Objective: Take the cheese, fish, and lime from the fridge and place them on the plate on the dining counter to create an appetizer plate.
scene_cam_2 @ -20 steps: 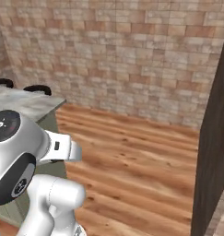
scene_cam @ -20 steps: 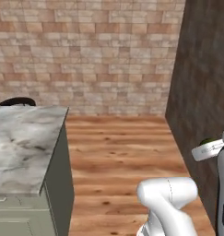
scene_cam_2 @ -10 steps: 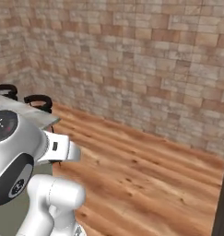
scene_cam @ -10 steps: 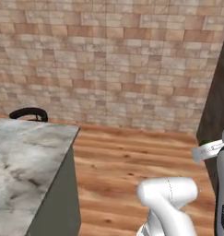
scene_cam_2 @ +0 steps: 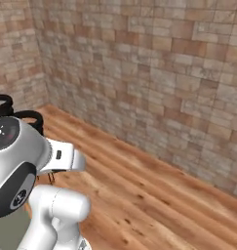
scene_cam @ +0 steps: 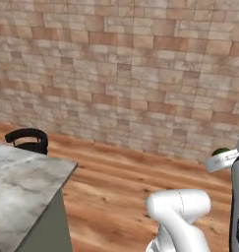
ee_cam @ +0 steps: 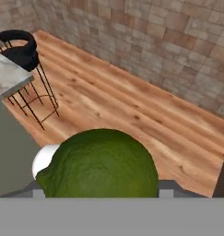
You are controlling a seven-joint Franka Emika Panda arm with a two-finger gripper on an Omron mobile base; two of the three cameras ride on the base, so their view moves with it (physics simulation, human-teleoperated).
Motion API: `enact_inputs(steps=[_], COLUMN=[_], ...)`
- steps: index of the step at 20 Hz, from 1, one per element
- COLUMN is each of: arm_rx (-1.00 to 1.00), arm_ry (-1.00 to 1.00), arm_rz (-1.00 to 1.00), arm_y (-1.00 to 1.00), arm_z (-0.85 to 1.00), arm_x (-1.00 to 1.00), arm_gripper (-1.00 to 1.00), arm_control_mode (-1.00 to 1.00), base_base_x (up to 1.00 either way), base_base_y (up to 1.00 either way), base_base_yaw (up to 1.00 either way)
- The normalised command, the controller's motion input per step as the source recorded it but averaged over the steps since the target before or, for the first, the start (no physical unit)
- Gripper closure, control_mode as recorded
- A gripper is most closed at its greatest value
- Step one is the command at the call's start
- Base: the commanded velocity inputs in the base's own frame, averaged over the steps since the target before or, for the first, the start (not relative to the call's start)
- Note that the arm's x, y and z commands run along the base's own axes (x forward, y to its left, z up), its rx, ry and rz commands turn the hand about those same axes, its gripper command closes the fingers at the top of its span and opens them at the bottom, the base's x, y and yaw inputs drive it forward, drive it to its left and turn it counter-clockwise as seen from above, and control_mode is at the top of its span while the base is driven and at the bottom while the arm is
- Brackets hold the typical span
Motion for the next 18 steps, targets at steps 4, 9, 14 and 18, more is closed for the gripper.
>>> enact_inputs(steps=[4, 9, 14, 18], arm_rx=[0.00, 0.00, 0.00, 0.00], arm_ry=[0.00, 0.00, 0.00, 0.00], arm_rz=[0.00, 0.00, 0.00, 0.00], arm_y=[0.00, 0.00, 0.00, 0.00], arm_z=[0.00, 0.00, 0.00, 0.00], arm_x=[0.00, 0.00, 0.00, 0.00], arm_gripper=[1.00, 1.00, 1.00, 1.00], arm_control_mode=[1.00, 1.00, 1.00, 1.00], base_base_x=[1.00, 1.00, 1.00, 1.00], base_base_y=[-0.64, -0.57, -0.53, -0.42], base_base_yaw=[0.41, 0.48, 0.49, 0.51])
